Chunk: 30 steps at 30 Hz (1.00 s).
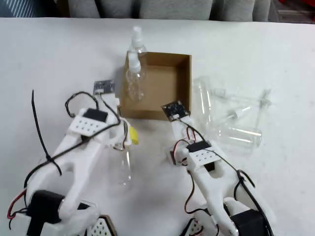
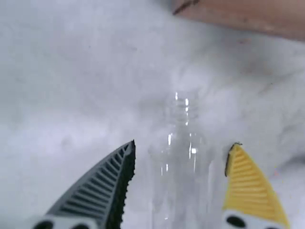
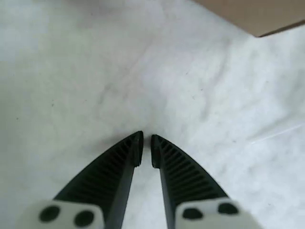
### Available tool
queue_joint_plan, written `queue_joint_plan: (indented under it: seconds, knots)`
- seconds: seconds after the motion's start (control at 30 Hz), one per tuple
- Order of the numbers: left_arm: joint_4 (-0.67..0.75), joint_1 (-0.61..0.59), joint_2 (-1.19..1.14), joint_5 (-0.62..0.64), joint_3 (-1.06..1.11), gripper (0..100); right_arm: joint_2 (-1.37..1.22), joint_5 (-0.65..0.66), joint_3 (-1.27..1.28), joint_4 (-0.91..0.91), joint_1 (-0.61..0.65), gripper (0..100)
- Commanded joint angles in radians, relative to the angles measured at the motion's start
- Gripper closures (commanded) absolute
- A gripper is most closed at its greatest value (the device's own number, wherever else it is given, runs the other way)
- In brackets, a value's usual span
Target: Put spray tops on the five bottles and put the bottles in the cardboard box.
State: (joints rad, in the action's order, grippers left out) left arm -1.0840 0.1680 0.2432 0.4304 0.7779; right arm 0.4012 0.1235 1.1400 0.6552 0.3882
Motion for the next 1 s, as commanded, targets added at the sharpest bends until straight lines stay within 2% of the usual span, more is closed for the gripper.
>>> queue_joint_plan:
  seconds: [0.0,0.17,0.27,0.53,0.63,0.77,0.87,0.97]
  knots:
    - [0.04,0.03,0.033,0.011,0.031,70,0.028,0.017,0.0,-0.024,0.012,98.1]
    - [0.043,0.035,-0.067,0.02,-0.018,70,0.028,0.017,0.0,-0.024,0.012,98.1]
    - [0.043,0.033,-0.133,0.078,-0.064,71,0.028,0.017,0.0,-0.024,0.012,98.1]
    - [0.075,0.035,-0.245,0.086,-0.115,71,0.028,0.018,0.0,-0.022,0.012,98.1]
    - [0.092,0.035,-0.245,0.081,-0.117,78,0.028,0.018,0.0,-0.022,0.012,98.1]
    - [0.117,0.035,-0.245,0.078,-0.117,98,0.028,0.018,0.0,-0.022,0.012,98.1]
    - [0.117,0.035,-0.245,0.041,-0.11,94,0.028,0.018,0.0,-0.021,0.012,98.1]
    - [0.114,0.033,-0.243,-0.026,-0.11,96,0.028,0.018,0.0,-0.021,0.012,98.1]
